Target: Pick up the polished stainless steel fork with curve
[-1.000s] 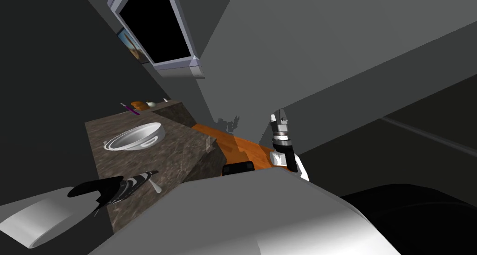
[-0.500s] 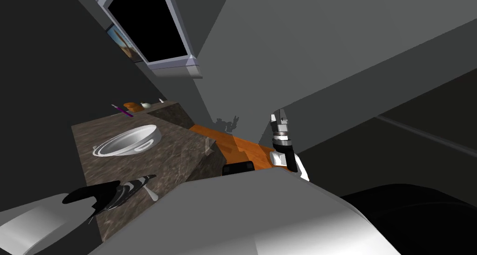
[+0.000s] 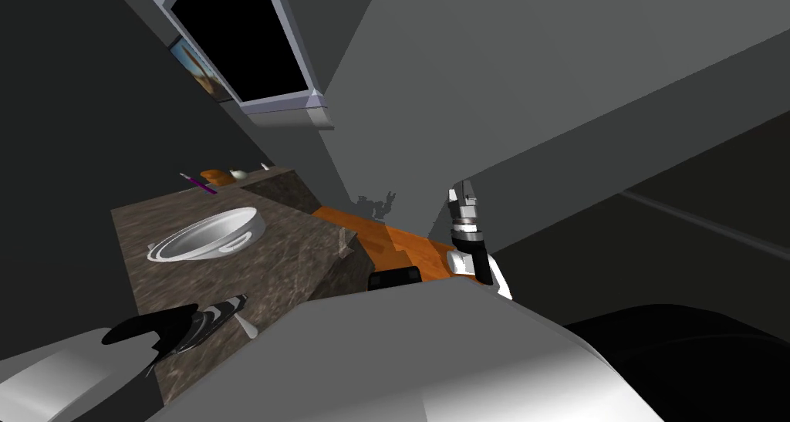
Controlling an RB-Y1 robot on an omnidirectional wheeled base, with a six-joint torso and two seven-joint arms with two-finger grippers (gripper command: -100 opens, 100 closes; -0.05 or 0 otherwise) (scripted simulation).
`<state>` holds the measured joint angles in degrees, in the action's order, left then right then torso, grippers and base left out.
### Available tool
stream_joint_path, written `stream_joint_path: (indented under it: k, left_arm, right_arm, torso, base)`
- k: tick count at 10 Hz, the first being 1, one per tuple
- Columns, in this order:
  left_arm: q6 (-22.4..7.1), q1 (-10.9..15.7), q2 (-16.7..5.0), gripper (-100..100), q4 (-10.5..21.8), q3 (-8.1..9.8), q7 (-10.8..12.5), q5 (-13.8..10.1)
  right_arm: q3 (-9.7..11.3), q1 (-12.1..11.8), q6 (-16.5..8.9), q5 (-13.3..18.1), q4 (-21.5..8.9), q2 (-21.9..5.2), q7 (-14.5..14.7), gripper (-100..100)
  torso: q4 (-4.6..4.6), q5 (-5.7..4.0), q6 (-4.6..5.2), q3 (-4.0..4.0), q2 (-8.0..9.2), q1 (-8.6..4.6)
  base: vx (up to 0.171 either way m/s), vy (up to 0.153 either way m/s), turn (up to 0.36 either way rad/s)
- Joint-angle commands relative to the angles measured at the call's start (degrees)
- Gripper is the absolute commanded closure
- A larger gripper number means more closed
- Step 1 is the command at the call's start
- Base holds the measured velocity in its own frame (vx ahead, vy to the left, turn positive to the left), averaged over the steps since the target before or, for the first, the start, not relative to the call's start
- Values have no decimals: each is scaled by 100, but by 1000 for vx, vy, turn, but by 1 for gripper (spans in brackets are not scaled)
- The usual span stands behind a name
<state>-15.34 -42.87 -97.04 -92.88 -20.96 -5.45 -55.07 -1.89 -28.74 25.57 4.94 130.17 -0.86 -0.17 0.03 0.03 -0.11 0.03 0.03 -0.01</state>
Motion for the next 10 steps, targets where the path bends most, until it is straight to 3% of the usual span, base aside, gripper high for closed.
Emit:
stream_joint_path:
  k: [1, 3, 4, 5, 8, 9, 10]
  left_arm:
    - [0, 0, 0, 100, 0, 0, 0, 0]
    - [-5, -2, 0, 100, 3, -2, 3, -1]
    - [-5, -2, 0, 0, 3, -2, 3, -1]
    - [7, -83, -209, 100, -123, 77, 84, -65]
    - [-2, -109, -446, 100, -248, 125, 123, -203]
    - [-24, -82, -384, 100, -225, 115, 95, -168]
    - [-22, -93, -395, 0, -235, 125, 121, -163]
  right_arm:
    - [0, 0, 0, 0, 0, 0, 0, 0]
    - [0, 0, 0, 0, 0, 0, 0, 0]
    - [0, 0, 0, 0, 0, 0, 0, 0]
    - [0, 0, 0, 0, 0, 0, 0, 0]
    - [0, 0, 0, 0, 0, 0, 0, 0]
    - [0, 0, 0, 0, 0, 0, 0, 0]
    - [0, 0, 0, 0, 0, 0, 0, 0]
  torso:
    - [0, 0, 0, 0, 0, 0]
    - [1, 3, 3, 2, 2, 4]
    - [1, 3, 4, 2, 2, 5]
    - [1, 4, 4, 2, 2, 5]
    - [2, 1, 5, 3, 4, 0]
    - [3, 0, 3, 6, 9, 1]
    - [2, 3, 4, 5, 7, 3]
  base:
    - [0, 0, 0]
    - [0, 0, 0]
    - [0, 0, 0]
    - [4, -5, 25]
    - [-12, -3, 38]
    - [-10, 0, 6]
    - [0, 0, 0]
